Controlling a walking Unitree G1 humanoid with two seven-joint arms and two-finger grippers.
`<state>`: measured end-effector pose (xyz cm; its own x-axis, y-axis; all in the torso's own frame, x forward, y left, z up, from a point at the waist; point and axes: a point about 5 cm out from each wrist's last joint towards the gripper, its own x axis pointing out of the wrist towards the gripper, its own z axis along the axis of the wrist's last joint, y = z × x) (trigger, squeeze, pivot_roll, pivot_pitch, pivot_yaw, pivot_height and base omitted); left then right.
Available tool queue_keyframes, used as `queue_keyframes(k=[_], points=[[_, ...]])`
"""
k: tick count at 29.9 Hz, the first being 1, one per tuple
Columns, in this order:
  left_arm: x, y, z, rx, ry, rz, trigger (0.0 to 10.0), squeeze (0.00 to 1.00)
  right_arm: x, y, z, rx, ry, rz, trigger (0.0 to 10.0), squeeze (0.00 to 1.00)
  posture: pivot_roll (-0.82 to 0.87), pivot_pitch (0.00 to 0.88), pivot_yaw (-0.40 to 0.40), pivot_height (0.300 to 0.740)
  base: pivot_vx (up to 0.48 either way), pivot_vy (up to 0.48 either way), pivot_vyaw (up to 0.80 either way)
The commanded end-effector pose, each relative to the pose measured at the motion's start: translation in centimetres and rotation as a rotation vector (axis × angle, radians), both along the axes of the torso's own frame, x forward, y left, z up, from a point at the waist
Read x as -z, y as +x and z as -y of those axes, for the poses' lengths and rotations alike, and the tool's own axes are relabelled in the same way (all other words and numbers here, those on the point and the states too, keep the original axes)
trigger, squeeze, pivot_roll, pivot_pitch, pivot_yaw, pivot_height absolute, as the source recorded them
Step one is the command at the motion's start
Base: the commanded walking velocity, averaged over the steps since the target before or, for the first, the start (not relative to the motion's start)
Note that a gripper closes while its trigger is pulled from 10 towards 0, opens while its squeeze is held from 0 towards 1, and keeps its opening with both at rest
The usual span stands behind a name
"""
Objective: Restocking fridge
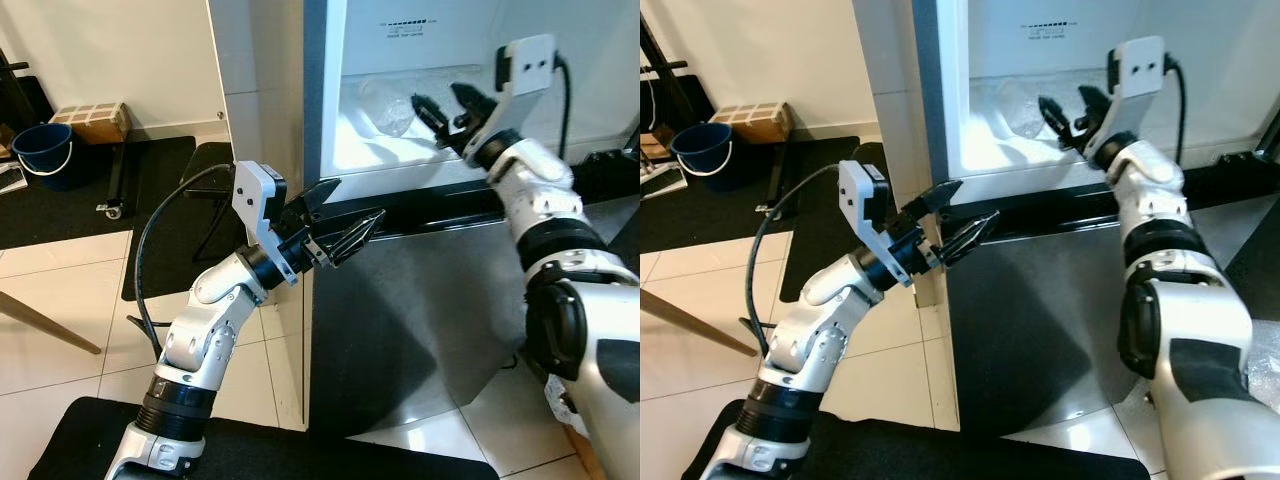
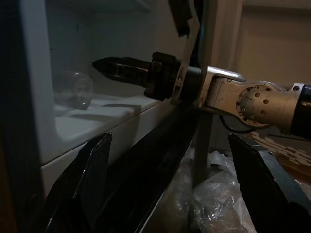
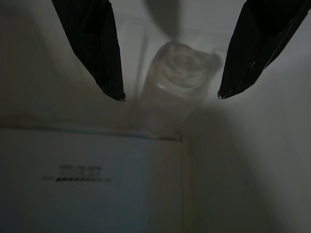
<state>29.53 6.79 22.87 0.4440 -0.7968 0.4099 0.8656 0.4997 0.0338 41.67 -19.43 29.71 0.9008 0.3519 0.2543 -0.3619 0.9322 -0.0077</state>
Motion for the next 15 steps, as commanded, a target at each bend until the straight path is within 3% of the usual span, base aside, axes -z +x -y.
queue_keyframes(k=[1,8,15], points=[[0.1,-0.1,0.2,0.0,-0.014,-0.006,10.0,0.0,-0.4,0.2,-0.5,0.0,0.03,-0.022,10.0,0.0,0.02,0.0,0.016,0.74,0.0,0.0,0.0],[0.3,-0.4,0.1,-0.009,-0.031,-0.011,10.0,0.0,-1.5,0.5,-1.2,-0.004,0.094,-0.041,10.0,0.0,0.01,0.0,0.011,0.74,0.0,0.0,0.0],[-0.1,-0.5,-0.5,-0.027,-0.048,0.0,10.0,0.0,-2.5,0.5,-0.7,0.043,0.1,-0.045,10.0,0.0,0.01,0.0,0.01,0.74,0.0,0.0,0.0]])
